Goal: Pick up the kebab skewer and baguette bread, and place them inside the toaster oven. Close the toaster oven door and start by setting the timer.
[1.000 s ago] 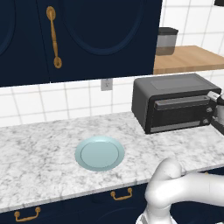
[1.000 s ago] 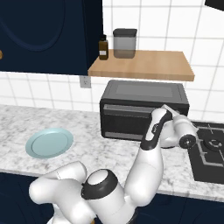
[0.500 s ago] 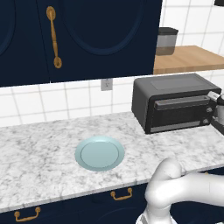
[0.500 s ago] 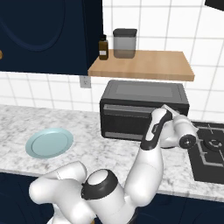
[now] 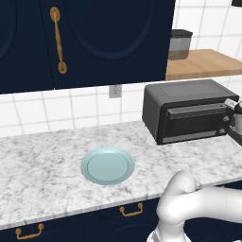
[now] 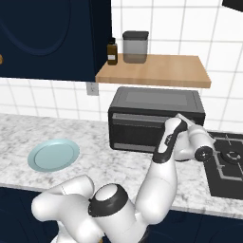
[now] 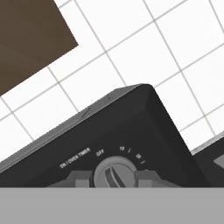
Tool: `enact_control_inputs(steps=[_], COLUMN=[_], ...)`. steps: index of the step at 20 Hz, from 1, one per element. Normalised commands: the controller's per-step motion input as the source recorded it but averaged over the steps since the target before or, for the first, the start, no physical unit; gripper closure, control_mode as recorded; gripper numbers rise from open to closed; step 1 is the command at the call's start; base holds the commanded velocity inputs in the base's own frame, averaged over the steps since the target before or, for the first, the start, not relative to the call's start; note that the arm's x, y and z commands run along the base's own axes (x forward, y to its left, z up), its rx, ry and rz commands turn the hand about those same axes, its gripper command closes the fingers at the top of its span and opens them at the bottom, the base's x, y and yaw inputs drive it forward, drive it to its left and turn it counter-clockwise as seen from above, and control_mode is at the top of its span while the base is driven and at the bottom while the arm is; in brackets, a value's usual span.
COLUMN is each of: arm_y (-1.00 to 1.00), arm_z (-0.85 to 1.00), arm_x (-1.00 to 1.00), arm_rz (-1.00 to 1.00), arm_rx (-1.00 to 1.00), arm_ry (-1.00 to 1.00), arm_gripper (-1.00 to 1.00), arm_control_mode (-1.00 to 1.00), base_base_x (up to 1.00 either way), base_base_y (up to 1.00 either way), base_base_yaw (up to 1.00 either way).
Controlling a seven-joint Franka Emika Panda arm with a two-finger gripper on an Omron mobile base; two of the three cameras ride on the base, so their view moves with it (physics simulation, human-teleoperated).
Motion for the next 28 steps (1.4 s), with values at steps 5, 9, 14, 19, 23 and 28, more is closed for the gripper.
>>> enact_control_inputs(steps=[5, 9, 14, 19, 23, 28], arm_y=[0.0, -0.09, -0.06, 0.0, 0.0, 0.0], arm_z=[-0.01, 0.0, 0.0, -0.05, -0.08, -0.07], arm_x=[0.0, 0.0, 0.0, 0.0, 0.0, 0.0], arm_rz=[0.0, 0.0, 0.0, 0.0, 0.0, 0.0], arm_rx=[0.03, 0.11, 0.17, 0.17, 0.19, 0.25], arm_ry=[0.0, 0.0, 0.0, 0.0, 0.0, -0.01], arm_gripper=[1.0, 1.0, 1.0, 1.0, 1.0, 1.0], arm_control_mode=[-1.0, -1.0, -1.0, -1.0, -1.0, -1.0], base_base_x=[0.0, 0.0, 0.0, 0.0, 0.0, 0.0], base_base_y=[0.0, 0.0, 0.0, 0.0, 0.0, 0.0], base_base_yaw=[0.0, 0.0, 0.0, 0.0, 0.0, 0.0])
